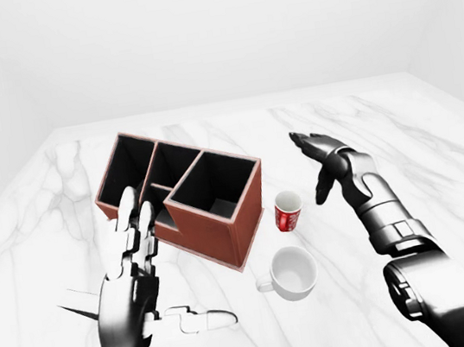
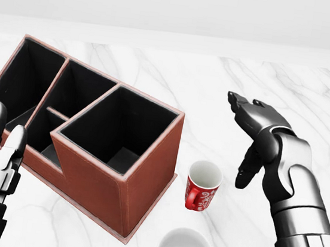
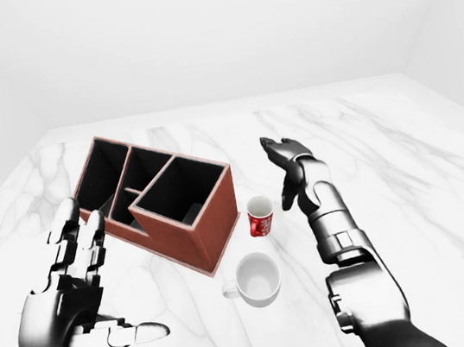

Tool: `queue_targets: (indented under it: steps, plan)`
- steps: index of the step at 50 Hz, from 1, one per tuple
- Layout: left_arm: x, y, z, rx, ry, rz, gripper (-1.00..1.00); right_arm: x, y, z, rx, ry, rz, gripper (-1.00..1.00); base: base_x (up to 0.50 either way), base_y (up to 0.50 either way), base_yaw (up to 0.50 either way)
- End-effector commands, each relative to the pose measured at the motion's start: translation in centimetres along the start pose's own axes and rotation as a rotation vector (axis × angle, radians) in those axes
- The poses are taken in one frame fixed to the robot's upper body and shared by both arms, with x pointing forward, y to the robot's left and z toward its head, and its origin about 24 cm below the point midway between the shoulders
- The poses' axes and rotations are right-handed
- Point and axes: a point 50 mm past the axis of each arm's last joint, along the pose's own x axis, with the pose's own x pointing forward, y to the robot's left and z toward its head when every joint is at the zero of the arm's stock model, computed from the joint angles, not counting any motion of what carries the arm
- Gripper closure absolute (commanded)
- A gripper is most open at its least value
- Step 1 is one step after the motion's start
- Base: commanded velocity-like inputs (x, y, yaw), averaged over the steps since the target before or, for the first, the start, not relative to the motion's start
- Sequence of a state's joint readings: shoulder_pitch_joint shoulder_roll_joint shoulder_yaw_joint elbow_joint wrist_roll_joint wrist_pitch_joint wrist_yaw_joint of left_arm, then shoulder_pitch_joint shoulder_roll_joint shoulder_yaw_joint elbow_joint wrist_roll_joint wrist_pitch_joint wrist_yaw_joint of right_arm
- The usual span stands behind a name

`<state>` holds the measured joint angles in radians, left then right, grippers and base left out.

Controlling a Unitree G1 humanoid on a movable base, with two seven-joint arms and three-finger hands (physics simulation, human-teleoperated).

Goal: Pick up the red mug and place it to the right of the caddy.

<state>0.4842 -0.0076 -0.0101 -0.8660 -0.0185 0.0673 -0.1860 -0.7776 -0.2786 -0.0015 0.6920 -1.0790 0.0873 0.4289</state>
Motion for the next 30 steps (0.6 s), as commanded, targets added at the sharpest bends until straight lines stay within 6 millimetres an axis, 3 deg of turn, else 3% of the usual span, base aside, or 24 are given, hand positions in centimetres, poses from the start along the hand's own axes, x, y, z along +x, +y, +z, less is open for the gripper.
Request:
queue_targets:
  steps: [1, 11, 17, 21, 26, 30]
  plan:
    - [-0.1, -0.1, 0.1, 0.000, -0.001, -0.001, -1.00, -2.2, -6.3, -0.4, -0.012, -0.021, -0.094, -1.00, 0.00, 0.00, 0.00]
    - [-0.1, -0.2, 0.3, -0.001, -0.003, -0.006, -1.00, -6.2, -9.6, -1.5, -0.024, -0.051, -0.216, -1.00, 0.00, 0.00, 0.00]
    - [-0.2, -0.3, 0.3, 0.001, -0.003, -0.009, -1.00, -8.8, -10.5, -2.4, -0.015, -0.075, -0.321, -1.00, 0.00, 0.00, 0.00]
    - [0.3, -0.2, 3.7, 0.026, -0.168, -0.012, -1.00, -11.7, -11.6, -2.2, -0.021, -0.132, -0.438, -1.00, 0.00, 0.00, 0.00]
    - [0.3, -0.2, 3.8, 0.030, -0.173, -0.011, -1.00, -15.8, -12.7, -1.9, -0.048, -0.205, -0.593, -1.00, 0.00, 0.00, 0.00]
    - [0.2, -0.3, 3.9, 0.031, -0.176, -0.014, -1.00, -18.4, -12.2, -1.8, -0.065, -0.249, -0.660, -1.00, 0.00, 0.00, 0.00]
